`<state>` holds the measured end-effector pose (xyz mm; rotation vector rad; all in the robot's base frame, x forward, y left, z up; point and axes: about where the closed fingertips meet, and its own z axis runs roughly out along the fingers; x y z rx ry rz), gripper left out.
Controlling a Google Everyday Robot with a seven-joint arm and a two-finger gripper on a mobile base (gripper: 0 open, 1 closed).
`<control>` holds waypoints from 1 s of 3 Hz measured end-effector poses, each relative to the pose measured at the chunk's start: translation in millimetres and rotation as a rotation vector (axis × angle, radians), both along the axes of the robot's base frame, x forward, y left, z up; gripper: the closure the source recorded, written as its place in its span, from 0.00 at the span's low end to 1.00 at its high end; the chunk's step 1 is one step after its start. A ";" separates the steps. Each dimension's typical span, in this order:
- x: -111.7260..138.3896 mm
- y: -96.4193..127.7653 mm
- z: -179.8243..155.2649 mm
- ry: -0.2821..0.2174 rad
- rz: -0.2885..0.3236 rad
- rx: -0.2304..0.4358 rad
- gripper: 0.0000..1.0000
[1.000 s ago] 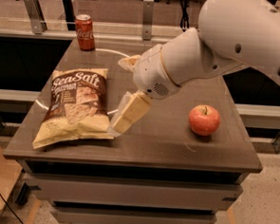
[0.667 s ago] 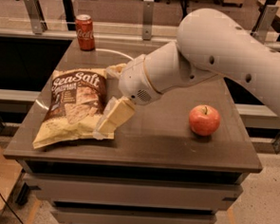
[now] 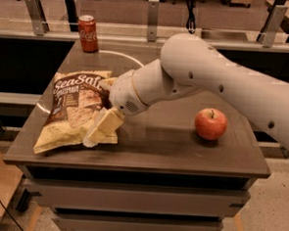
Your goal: Pick brown chip bag
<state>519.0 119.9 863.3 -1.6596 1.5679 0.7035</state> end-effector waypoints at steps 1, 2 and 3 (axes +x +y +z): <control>1.6 12.5 -12.0 0.032 0.017 0.018 0.18; 2.4 16.5 -10.9 0.034 0.023 0.024 0.41; 4.8 13.1 4.4 0.005 0.023 0.035 0.64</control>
Offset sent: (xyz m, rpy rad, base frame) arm 0.0060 0.0177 -0.0098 0.0336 0.0363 0.0231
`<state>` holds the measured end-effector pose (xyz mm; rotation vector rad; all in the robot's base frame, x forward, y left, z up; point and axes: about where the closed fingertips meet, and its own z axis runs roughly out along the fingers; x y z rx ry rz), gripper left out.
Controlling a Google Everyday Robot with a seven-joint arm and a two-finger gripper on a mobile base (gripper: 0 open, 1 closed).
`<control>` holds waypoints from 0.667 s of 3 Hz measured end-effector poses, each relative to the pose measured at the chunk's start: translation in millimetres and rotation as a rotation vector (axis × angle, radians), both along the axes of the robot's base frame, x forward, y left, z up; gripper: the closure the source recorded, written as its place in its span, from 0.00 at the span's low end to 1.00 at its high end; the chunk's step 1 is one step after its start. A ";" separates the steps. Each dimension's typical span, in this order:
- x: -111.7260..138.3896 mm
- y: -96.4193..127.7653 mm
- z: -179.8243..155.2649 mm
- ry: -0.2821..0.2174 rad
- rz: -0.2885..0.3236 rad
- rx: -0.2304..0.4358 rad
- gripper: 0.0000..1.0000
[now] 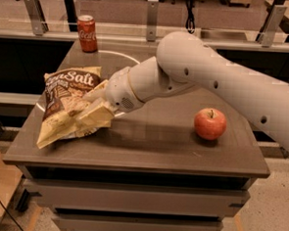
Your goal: Pick brown chip bag
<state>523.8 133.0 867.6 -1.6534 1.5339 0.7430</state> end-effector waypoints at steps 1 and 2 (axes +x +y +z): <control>5.8 -10.4 32.4 -0.062 -0.003 0.014 0.88; 11.7 -21.2 65.8 -0.124 0.000 0.030 1.00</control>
Offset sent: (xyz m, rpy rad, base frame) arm 0.0242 -0.0443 0.1222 0.0599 -0.2269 -0.0025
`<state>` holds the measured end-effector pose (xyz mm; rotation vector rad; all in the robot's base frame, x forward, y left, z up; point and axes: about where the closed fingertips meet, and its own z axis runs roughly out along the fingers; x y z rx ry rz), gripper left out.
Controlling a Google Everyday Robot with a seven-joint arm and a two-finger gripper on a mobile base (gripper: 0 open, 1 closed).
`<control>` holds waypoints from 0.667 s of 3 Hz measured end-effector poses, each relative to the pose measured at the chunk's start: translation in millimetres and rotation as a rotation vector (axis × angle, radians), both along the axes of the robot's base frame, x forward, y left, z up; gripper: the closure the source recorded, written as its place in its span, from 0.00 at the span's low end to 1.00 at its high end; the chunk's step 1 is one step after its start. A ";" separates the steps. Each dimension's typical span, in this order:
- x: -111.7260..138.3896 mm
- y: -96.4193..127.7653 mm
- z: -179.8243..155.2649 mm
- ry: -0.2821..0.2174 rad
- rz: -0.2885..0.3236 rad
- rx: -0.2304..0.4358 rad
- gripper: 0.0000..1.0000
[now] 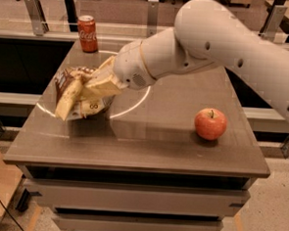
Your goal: Pick brown chip bag
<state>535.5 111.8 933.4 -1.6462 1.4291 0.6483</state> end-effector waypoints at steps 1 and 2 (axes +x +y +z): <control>9.8 -18.2 43.4 -0.076 -0.005 0.026 1.00; 19.9 -42.4 92.6 -0.166 -0.016 0.054 1.00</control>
Offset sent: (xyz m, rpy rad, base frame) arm 0.0364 -0.0798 0.1562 0.0922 -0.2815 -0.0407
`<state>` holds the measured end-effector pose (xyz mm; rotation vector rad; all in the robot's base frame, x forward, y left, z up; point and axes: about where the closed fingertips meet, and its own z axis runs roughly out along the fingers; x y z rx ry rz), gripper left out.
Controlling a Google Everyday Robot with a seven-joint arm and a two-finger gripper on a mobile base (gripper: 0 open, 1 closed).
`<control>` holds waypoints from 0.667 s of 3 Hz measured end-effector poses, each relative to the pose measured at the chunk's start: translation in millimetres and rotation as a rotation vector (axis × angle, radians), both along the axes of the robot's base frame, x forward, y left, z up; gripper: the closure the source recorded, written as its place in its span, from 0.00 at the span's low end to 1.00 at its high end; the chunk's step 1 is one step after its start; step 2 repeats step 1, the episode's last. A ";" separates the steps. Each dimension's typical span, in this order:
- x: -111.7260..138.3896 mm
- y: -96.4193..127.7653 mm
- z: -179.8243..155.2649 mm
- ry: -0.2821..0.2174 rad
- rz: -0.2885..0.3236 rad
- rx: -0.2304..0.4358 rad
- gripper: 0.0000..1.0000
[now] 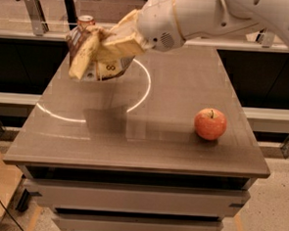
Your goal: Pick brown chip bag
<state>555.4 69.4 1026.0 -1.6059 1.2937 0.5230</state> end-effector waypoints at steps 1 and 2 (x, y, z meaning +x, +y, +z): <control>1.1 -0.6 11.7 -0.019 -0.002 0.010 1.00; 1.1 -0.6 11.7 -0.019 -0.002 0.010 1.00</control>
Offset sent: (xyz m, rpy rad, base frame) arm 0.0000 0.0000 0.0000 0.0000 0.0000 0.0000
